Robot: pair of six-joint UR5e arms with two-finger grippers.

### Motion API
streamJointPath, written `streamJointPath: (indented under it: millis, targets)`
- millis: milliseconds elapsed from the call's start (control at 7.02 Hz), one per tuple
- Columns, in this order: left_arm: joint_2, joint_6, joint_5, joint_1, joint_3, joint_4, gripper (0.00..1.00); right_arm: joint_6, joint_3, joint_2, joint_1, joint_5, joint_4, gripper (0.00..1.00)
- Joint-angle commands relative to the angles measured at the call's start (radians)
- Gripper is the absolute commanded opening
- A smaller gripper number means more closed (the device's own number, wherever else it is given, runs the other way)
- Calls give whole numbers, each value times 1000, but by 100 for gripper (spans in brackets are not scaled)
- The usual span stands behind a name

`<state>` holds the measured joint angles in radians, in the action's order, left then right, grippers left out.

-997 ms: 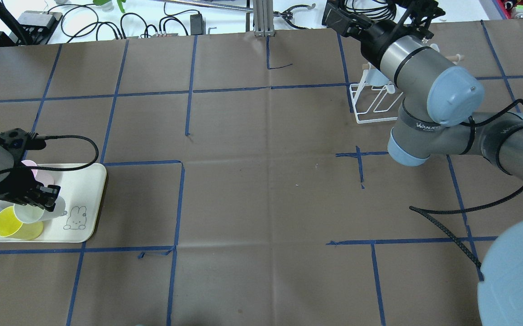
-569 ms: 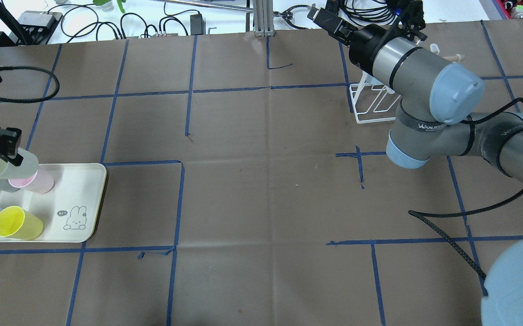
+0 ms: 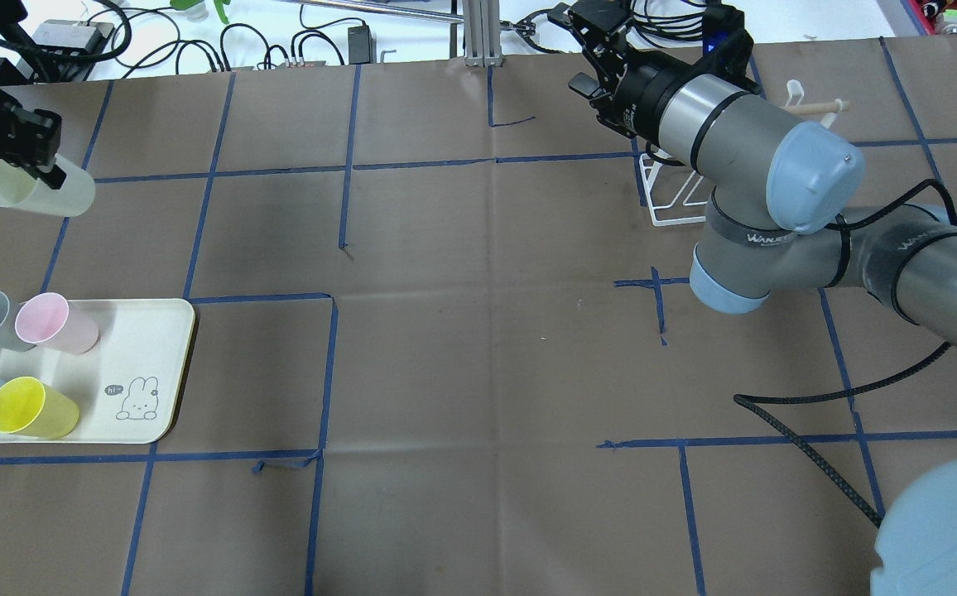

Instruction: Transfer IKEA cup to right arm and place on rack

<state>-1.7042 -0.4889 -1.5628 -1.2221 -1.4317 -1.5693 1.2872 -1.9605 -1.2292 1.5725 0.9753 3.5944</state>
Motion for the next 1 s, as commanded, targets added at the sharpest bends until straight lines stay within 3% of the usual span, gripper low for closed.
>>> streamJointPath:
  millis: [0, 427, 854]
  targets:
    - [-18, -5, 167, -37, -65, 246, 0, 151, 0, 2, 11, -1, 33, 100]
    - [11, -13, 480, -94, -287, 747, 0, 235, -1, 5, 29, 0, 37, 100]
    - [-20, -8, 639, -142, -505, 1265, 0, 299, -72, -1, 34, 19, 21, 100]
